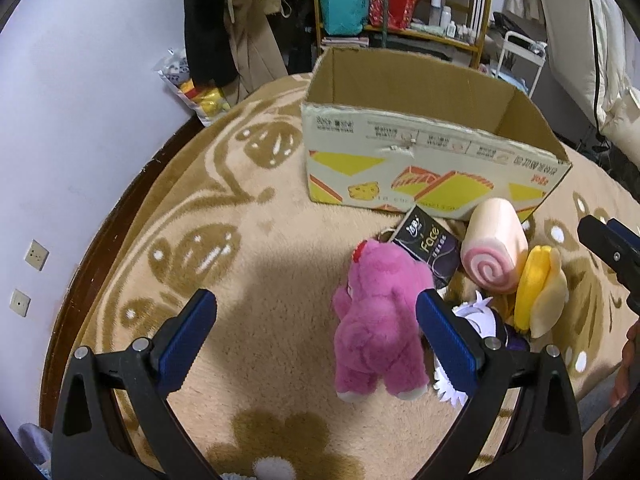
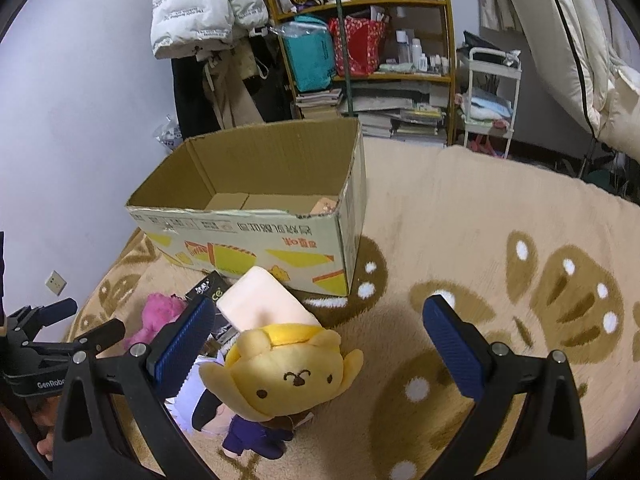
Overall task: Organize soft objects
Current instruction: 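Move the left tool to the pink bear while the right tool approaches the yellow dog plush, then grasp the pink bear with the left tool while the right tool grasps the yellow dog plush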
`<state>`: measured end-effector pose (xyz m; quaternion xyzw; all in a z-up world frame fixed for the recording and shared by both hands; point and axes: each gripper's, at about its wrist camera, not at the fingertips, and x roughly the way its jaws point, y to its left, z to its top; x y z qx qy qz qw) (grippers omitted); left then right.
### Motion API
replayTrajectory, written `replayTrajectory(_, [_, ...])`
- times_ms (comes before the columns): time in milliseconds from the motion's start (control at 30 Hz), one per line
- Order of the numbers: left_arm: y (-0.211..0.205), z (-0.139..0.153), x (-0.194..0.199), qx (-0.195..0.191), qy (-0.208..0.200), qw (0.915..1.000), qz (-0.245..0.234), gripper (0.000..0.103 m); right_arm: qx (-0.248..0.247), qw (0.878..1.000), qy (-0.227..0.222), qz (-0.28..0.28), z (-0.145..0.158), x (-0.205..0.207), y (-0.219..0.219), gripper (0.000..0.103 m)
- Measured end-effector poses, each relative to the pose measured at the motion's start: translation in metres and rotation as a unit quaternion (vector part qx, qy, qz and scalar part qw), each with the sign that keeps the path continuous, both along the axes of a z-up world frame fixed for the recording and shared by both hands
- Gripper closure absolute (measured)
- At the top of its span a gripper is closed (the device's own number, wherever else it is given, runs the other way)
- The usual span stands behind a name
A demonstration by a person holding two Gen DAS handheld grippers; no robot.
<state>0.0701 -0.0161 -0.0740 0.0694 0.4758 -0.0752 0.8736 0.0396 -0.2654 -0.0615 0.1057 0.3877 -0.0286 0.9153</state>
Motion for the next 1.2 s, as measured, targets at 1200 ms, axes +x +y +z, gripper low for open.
replayTrajectory(1200, [-0.026, -0.058, 0.016, 0.034, 0.102, 0.9939, -0.025, 0.004, 0.123, 0.985, 0.125, 0.005, -0.063, 0.02, -0.001, 0.0])
